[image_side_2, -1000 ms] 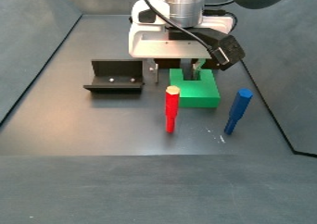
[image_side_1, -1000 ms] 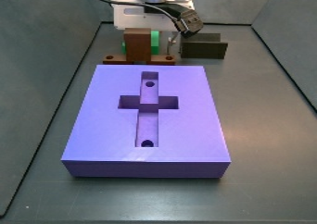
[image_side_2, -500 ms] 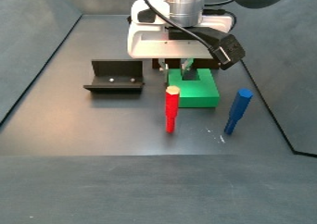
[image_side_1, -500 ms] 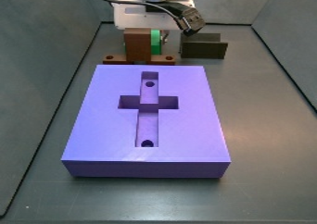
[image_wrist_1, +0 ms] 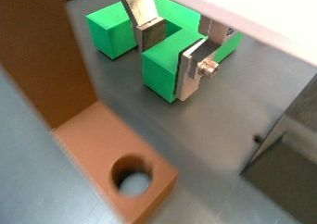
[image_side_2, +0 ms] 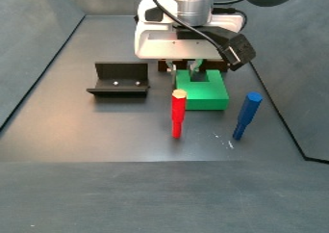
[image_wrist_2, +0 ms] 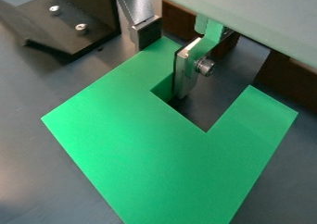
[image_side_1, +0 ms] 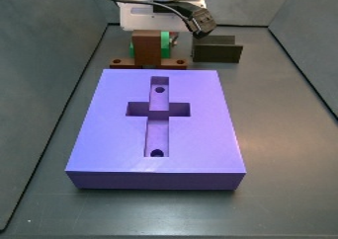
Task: Pick up the green object. Move up. Place the green object on the fixture. Regrasp the green object. Move to above the board. Insert the green object.
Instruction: Pick up the green object.
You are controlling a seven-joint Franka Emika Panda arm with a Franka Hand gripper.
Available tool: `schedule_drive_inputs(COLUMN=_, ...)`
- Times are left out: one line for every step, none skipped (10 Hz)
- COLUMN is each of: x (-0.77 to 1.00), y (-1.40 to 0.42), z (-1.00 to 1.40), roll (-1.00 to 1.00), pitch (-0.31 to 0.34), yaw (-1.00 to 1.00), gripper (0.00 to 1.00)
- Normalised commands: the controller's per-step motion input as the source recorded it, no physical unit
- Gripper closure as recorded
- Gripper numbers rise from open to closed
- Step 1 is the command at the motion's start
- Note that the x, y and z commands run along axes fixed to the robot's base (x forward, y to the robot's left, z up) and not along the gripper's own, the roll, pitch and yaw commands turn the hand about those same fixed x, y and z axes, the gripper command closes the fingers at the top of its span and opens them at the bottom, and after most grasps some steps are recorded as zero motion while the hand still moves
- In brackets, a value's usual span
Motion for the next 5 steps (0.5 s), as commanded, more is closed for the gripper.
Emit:
schedule_drive_inputs(x=0.0, y=0.0, z=0.0, roll=0.0, pitch=0.0, yaw=0.0, gripper=1.0)
schedule_drive_inputs(x=0.0, y=0.0, z=0.0, roll=0.0, pitch=0.0, yaw=0.0, gripper=1.0)
schedule_drive_inputs(x=0.0, y=0.0, z=0.0, roll=0.0, pitch=0.0, yaw=0.0, gripper=1.0)
schedule_drive_inputs(x=0.0, y=0.0, z=0.0, roll=0.0, pitch=0.0, yaw=0.0, gripper=1.0)
schedule_drive_inputs(x=0.0, y=0.0, z=0.0, roll=0.0, pitch=0.0, yaw=0.0, gripper=1.0)
